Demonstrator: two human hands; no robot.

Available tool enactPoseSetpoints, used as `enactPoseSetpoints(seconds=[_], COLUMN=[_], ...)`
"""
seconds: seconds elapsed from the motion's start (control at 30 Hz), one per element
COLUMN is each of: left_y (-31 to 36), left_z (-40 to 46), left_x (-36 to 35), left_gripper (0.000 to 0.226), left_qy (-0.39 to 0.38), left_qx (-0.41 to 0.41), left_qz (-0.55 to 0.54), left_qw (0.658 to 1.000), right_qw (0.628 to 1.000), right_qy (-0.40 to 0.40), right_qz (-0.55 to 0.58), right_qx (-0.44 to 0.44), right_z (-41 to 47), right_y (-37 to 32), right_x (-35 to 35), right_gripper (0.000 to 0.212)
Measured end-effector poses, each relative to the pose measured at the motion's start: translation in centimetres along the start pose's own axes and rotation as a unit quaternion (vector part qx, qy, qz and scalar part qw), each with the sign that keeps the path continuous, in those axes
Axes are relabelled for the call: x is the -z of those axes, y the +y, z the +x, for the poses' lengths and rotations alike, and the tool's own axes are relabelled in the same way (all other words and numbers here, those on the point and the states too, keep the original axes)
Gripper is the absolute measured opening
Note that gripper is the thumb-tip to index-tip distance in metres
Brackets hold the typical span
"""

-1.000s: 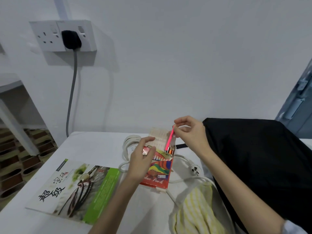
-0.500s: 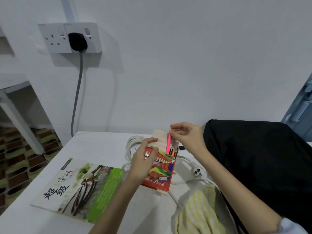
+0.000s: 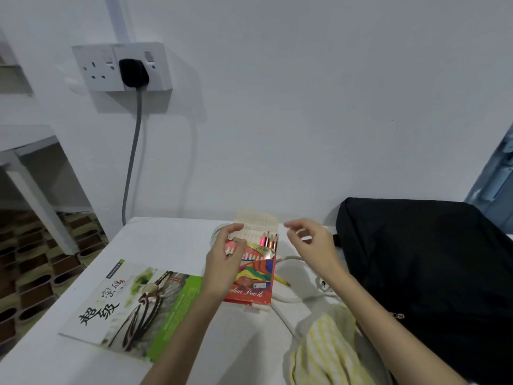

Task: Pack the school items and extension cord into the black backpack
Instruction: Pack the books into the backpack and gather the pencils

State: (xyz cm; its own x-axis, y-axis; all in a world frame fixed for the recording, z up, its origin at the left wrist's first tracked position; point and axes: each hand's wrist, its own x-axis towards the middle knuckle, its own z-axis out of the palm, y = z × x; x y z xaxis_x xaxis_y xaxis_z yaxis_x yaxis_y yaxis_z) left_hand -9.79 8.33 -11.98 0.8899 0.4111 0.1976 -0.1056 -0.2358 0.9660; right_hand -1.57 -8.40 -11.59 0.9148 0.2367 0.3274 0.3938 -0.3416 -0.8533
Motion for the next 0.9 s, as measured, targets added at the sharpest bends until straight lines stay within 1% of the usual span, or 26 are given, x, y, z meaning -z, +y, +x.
enactPoseSetpoints(seconds=[0.03,0.07,0.13,0.17,0.23,0.3,0.37,0.43,0.47,0.53,0.57,0.63,0.67,0.7,0.77,0.83,0.9], left_y=[0.0,-0.2,-0.2,-0.2,-0.2,-0.2,-0.2,-0.1,-0.2,-0.3,-0.4,-0.5,-0.5,-0.7,-1.0,-1.2,-1.2], left_z=[-0.1,-0.1,-0.4,-0.6,-1.1,-1.7,-2.3,-2.7,-2.8,-3.1,-3.3,-3.8,-4.0,-4.2,-4.6,-4.9,-5.2], left_x=[0.4,0.7,1.2,1.4,1.5,1.4,1.4,1.5,1.6,1.7,1.6,1.3,1.1,1.0,0.7,0.5,0.6], left_gripper=[0.028,0.029,0.03,0.03,0.03,0.03,0.03,0.029,0.028,0.026,0.026,0.025,0.025,0.024,0.024,0.024,0.024], left_qy=[0.011,0.023,0.042,0.047,0.041,0.03,0.025,0.031,0.035,0.042,0.041,0.03,0.022,0.016,0.007,0.005,0.007], left_qx=[0.001,0.004,0.012,0.014,0.016,0.017,0.02,0.018,0.013,0.008,0.009,0.013,0.012,0.013,0.02,0.018,0.003], left_qz=[-0.005,-0.006,-0.005,-0.005,-0.003,0.005,0.005,0.008,0.014,0.023,0.024,0.028,0.033,0.034,0.024,0.021,0.032], left_qw=[1.0,1.0,0.999,0.999,0.999,0.999,0.999,0.999,0.999,0.999,0.999,0.999,0.999,0.999,0.999,1.0,0.999], right_qw=[0.998,0.989,0.952,0.938,0.927,0.921,0.924,0.942,0.957,0.984,0.99,0.983,0.976,0.969,0.957,0.957,0.961], right_qy=[-0.032,-0.083,-0.175,-0.193,-0.182,-0.155,-0.135,-0.121,-0.115,-0.075,-0.044,0.022,0.049,0.063,0.046,0.003,-0.019], right_qz=[-0.043,-0.107,-0.226,-0.265,-0.321,-0.354,-0.354,-0.301,-0.247,-0.104,-0.018,0.143,0.195,0.231,0.284,0.291,0.275], right_qx=[-0.033,-0.065,-0.112,-0.114,-0.073,-0.041,-0.053,-0.09,-0.104,-0.123,-0.129,-0.111,-0.087,-0.062,-0.027,-0.016,-0.018], right_z=[-0.3,-0.6,-1.9,-2.5,-3.3,-3.5,-3.3,-2.7,-2.3,-1.6,-1.4,-1.6,-1.8,-2.0,-2.6,-3.0,-3.2], right_y=[0.8,1.8,3.3,3.8,4.1,4.0,3.8,3.6,3.2,2.1,1.0,-1.4,-2.7,-4.0,-6.2,-7.2,-7.2], right_x=[-0.2,-0.6,-1.5,-1.9,-2.6,-2.9,-2.9,-2.0,-1.3,0.4,1.1,2.2,2.5,2.6,2.2,1.2,-0.1], right_gripper=[0.014,0.014,0.012,0.013,0.015,0.016,0.013,0.008,0.011,0.019,0.019,0.013,0.011,0.011,0.012,0.014,0.014])
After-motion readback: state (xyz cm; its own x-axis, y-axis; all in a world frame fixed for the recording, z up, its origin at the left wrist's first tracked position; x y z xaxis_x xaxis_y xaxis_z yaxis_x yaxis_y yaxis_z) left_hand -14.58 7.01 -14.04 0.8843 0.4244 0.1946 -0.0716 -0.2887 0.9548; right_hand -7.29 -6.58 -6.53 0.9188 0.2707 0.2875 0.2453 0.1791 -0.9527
